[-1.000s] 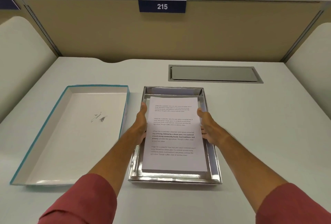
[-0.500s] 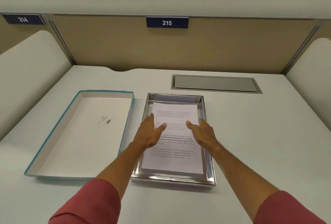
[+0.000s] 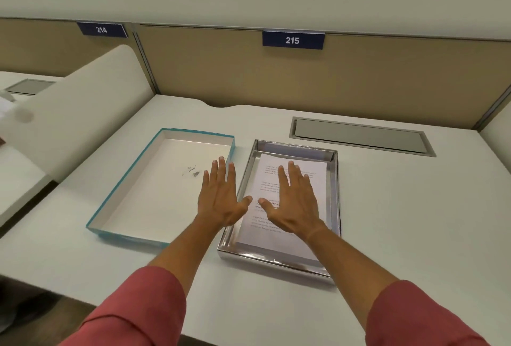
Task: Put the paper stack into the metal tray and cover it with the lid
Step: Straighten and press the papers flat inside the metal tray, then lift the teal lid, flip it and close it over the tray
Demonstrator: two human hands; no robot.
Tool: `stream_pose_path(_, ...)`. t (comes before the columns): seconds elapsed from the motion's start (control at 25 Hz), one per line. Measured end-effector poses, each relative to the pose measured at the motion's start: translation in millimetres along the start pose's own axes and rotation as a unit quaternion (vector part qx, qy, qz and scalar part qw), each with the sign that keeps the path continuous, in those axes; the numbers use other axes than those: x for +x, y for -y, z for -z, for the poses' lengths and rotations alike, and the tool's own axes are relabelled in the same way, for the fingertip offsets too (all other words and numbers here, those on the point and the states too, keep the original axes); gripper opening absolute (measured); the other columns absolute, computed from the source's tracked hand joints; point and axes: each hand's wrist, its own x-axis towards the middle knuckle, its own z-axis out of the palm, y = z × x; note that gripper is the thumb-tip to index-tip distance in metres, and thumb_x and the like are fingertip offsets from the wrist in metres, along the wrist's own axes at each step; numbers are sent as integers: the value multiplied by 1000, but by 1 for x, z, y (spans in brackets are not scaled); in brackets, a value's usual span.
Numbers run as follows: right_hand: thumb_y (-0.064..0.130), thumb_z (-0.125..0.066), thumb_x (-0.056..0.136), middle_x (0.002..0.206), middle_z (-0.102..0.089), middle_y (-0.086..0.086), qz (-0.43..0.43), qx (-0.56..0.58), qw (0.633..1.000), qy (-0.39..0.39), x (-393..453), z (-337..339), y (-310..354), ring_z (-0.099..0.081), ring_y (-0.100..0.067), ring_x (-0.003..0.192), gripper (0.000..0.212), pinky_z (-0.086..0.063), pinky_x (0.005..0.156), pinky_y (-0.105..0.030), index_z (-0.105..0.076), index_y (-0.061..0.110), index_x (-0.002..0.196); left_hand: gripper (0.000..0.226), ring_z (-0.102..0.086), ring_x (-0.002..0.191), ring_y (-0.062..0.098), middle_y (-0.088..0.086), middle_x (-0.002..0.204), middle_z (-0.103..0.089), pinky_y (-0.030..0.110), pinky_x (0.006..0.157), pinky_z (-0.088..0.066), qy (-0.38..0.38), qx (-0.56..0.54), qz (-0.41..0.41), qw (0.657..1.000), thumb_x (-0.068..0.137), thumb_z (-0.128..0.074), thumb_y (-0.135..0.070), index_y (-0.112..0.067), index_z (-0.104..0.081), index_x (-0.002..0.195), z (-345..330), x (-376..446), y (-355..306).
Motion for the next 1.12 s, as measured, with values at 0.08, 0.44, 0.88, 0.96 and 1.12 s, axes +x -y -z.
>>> stream_pose_path(0.08,75,-31,81,163,11,-10,6,-15,1000,0,3,-5,13,11,-28,150,98,11,118,-43,1,19,154,95,17,146,31,13,158,18,49,119,4,7,3,2,1000,84,-31,-70,-16,11,150,-1,1,11)
stream_pose_path(0.44,77,-28,79,162,11,-11,-44,-33,998,5,23,-50,75,13,-27,149,101,9,120,-44,4,16,154,98,15,146,32,14,159,16,46,116,10,61,-3,-50,997,82,-25,-74,-12,11,150,-26,24,75)
stream_pose_path(0.88,69,-38,83,163,5,-9,-142,-8,990,-4,23,-62,98,5,-27,150,96,7,119,-40,3,19,154,23,-64,88,29,12,100,-65,35,75,-53,80,-200,22,976,82,-60,-20,-6,-61,100,-39,48,86)
stream_pose_path(0.96,66,-40,86,164,5,-8,-154,0,988,-9,27,-58,96,5,-26,150,93,4,121,-41,3,19,154,14,-64,77,29,15,87,-65,35,70,-55,66,-224,21,972,77,-61,-10,-1,-63,87,-22,53,86)
stream_pose_path(1.12,61,-43,89,164,2,-6,-184,47,982,-22,38,-46,95,1,-25,151,88,-2,121,-41,-1,19,154,9,-56,59,23,14,64,-58,27,56,-45,-24,-314,16,949,68,-60,2,9,-65,72,37,66,87)
